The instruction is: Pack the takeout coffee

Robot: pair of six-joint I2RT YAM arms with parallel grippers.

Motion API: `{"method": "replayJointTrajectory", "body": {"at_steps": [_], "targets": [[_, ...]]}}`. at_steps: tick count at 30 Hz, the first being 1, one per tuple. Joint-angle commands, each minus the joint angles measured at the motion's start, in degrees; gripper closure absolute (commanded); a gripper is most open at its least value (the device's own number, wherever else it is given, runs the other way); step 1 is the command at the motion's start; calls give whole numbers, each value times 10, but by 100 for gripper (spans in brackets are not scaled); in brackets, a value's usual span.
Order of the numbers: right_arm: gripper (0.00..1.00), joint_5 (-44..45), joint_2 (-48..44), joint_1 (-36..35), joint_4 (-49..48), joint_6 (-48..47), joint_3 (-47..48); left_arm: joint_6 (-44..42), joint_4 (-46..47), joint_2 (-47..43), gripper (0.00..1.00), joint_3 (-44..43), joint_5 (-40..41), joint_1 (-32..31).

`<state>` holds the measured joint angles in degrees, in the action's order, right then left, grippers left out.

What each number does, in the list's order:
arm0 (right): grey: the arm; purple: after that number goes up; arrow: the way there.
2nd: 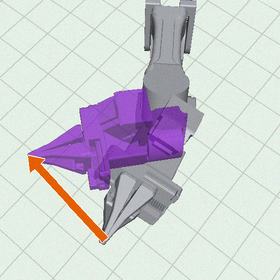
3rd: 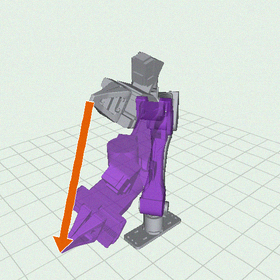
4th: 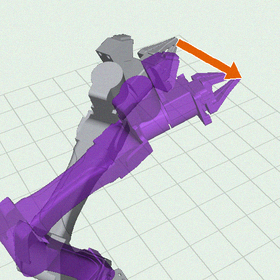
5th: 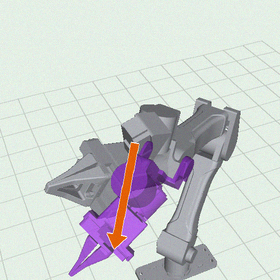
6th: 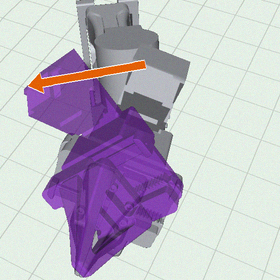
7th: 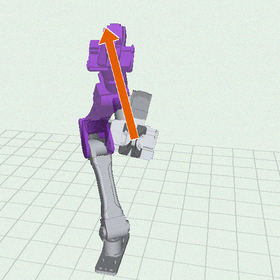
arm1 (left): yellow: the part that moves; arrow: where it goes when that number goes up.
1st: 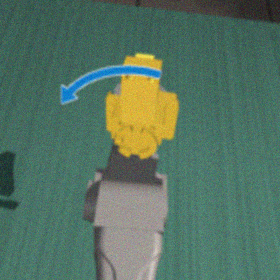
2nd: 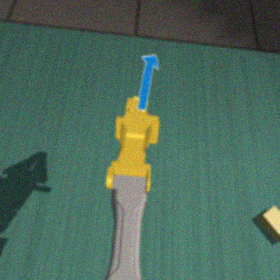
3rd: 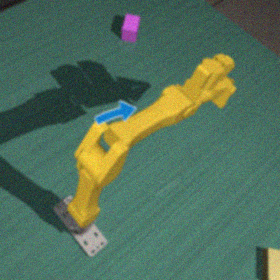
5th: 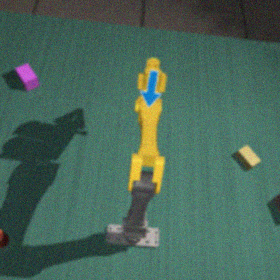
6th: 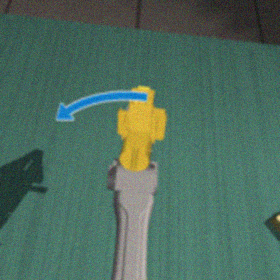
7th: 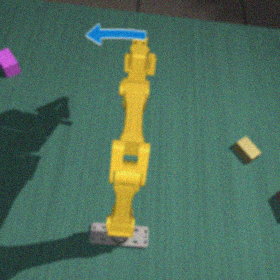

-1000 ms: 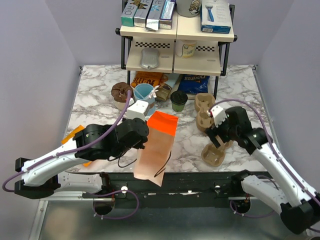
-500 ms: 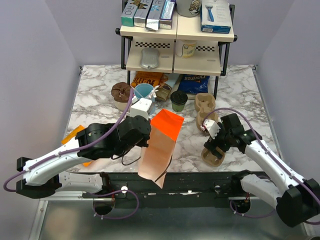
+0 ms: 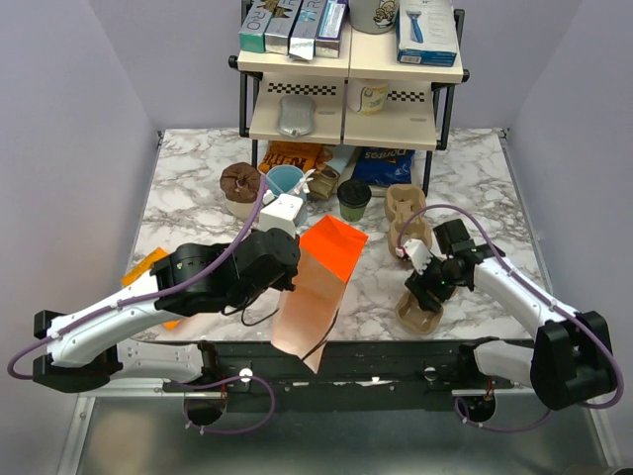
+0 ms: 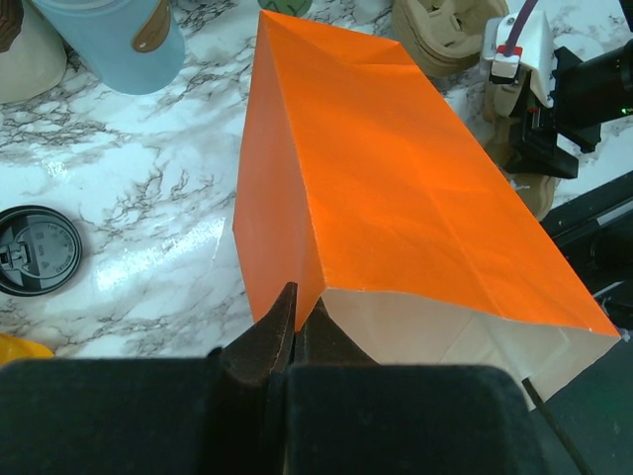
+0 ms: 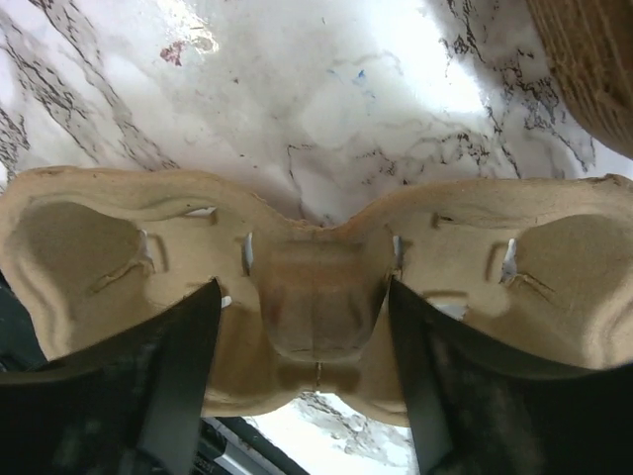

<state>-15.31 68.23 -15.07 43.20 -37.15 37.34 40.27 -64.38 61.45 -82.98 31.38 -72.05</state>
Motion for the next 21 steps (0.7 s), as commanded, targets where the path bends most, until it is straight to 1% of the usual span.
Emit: {"method": "replayJointTrajectory", "body": {"at_steps": [1,2,3,5,6,7,11,15,16,17,18,19,20,21], "targets": [[28,0,-5,5,-11,-8,12,-12,15,-12,100,-2,4,3],[31,9,-12,6,-21,-7,11,-11,16,-14,100,0,5,2],[38,13,-13,5,-26,-6,9,-11,18,-16,100,2,5,3],[44,37,-13,5,-28,-1,9,-11,22,-20,100,5,4,2],[52,45,-11,5,-27,3,9,-11,23,-21,100,7,4,2],[54,49,-13,6,-26,3,9,-12,23,-21,100,6,4,2],[57,42,-28,6,2,11,22,-16,29,-21,100,2,4,3],[59,11,-91,6,47,10,50,-13,30,-21,100,-2,6,3],[59,3,-134,6,50,10,58,-5,24,-17,100,-12,9,4],[59,-9,-155,6,57,8,67,-3,18,-9,100,-17,9,4],[61,-51,-180,5,62,-3,85,0,8,-5,100,-23,4,4],[61,-72,-224,5,64,-11,92,1,7,0,100,-28,3,5],[61,-90,-250,6,48,-17,97,2,5,6,100,-30,-2,6],[62,-129,-273,6,37,-24,105,2,3,11,100,-30,-6,7]]}}
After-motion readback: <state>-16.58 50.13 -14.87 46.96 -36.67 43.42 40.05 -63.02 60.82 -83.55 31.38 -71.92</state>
